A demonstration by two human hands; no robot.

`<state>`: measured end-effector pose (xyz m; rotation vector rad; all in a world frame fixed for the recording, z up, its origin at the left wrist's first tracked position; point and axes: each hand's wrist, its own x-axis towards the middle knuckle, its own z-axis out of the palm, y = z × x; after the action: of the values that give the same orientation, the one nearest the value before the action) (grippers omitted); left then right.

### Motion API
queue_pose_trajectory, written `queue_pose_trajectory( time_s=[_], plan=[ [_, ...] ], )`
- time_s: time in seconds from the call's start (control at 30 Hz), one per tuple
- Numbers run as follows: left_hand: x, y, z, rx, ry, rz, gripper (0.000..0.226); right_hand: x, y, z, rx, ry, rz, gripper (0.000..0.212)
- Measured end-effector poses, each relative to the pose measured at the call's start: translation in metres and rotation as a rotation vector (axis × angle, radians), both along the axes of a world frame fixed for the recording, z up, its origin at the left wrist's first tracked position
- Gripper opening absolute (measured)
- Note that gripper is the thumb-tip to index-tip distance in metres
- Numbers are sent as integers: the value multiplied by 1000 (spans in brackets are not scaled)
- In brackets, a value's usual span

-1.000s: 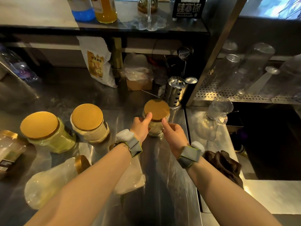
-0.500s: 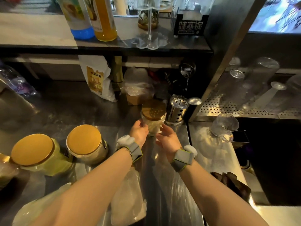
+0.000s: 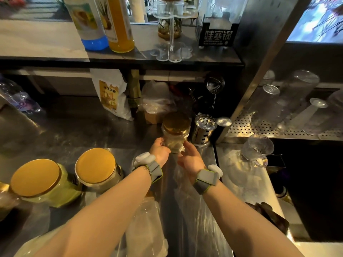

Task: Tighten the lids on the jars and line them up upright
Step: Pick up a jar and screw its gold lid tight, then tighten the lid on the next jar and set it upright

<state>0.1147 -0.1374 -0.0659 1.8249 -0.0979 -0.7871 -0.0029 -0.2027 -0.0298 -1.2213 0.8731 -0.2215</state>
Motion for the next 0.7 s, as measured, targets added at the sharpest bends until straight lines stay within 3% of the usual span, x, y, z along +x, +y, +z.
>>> queue_pose_trajectory(
  time_s=[0.17,0.33,0.5,0.7],
  plan=[
    [-8,7,18,-107,72,7,54,-5,2,6,30,2,4,68],
    [-34,39,57,-152,-49,-23,41,-17,15,18,-31,-24,53,61],
    [-74,94,78,-72,-215,-108,34,-47,54,20,-70,-26,68,50],
    [-117,150,68,94,-318,-44,44,-84,94,13,-206,75,241,48]
  ],
)
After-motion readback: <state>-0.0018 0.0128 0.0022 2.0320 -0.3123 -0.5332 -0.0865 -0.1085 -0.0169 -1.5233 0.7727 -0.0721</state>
